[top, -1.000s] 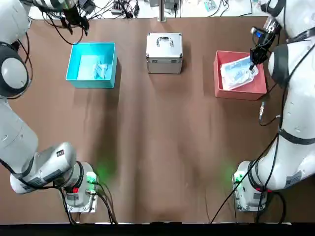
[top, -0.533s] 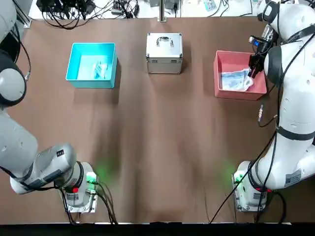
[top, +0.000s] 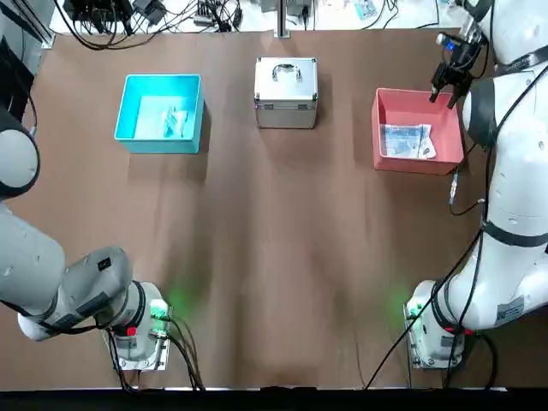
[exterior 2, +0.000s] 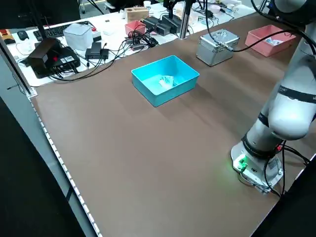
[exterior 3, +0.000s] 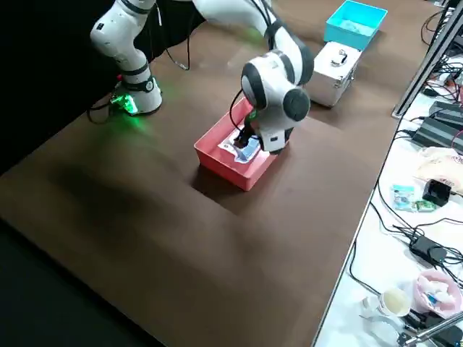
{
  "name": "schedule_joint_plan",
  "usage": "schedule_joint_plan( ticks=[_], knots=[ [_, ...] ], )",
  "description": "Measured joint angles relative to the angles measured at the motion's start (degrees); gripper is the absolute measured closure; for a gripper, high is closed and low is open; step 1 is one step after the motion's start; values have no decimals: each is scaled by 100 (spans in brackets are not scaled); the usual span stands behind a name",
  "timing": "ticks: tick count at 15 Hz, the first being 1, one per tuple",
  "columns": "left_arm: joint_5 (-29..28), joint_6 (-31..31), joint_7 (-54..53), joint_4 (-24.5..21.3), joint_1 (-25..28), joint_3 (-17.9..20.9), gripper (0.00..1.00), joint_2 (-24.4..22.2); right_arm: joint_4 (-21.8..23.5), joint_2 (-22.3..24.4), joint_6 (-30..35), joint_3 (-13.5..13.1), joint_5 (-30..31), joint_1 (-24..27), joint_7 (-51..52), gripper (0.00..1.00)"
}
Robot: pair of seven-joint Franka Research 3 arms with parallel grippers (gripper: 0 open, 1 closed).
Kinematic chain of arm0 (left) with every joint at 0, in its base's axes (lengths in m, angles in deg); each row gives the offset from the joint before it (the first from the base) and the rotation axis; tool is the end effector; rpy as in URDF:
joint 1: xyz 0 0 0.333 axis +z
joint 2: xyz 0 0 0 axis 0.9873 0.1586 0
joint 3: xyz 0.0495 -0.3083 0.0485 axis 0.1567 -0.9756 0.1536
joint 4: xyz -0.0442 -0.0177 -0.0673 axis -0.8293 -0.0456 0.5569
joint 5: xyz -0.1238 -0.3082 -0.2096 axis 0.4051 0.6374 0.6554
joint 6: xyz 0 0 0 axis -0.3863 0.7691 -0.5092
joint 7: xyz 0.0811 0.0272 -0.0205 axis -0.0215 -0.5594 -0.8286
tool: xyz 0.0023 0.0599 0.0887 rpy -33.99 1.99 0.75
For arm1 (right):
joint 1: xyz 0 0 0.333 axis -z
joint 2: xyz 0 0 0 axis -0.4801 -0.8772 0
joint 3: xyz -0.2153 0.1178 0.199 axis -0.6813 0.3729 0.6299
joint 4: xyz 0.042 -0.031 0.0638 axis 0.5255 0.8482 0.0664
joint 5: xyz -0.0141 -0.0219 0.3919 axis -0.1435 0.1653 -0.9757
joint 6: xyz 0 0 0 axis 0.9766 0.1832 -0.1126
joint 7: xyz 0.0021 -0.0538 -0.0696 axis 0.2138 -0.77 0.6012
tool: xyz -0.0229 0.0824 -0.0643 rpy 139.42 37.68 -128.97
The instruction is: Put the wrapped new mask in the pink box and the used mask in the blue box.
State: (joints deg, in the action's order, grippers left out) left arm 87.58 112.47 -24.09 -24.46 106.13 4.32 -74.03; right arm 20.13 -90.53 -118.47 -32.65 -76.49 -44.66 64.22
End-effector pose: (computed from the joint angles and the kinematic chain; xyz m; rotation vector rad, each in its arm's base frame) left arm 0.5810 -0.0261 0.5819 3.1102 -0.2129 -0.1543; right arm 0.6216 -0.1084 0.3081 -2.6771 -0.1500 0.7648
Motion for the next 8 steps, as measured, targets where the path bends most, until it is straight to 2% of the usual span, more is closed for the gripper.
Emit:
schedule_joint_plan(
  ticks=[2,4,8],
  knots=[
    [5,-10,24,6,12,-6,0,-4,-498,175,501,-32,0,0,-357,2],
    [5,105,60,9,7,-15,0,-51,-782,272,691,-52,0,-1,-652,2],
    [5,301,87,-23,3,-30,0,-233,-1020,700,783,-53,92,-72,-1069,2]
  ],
)
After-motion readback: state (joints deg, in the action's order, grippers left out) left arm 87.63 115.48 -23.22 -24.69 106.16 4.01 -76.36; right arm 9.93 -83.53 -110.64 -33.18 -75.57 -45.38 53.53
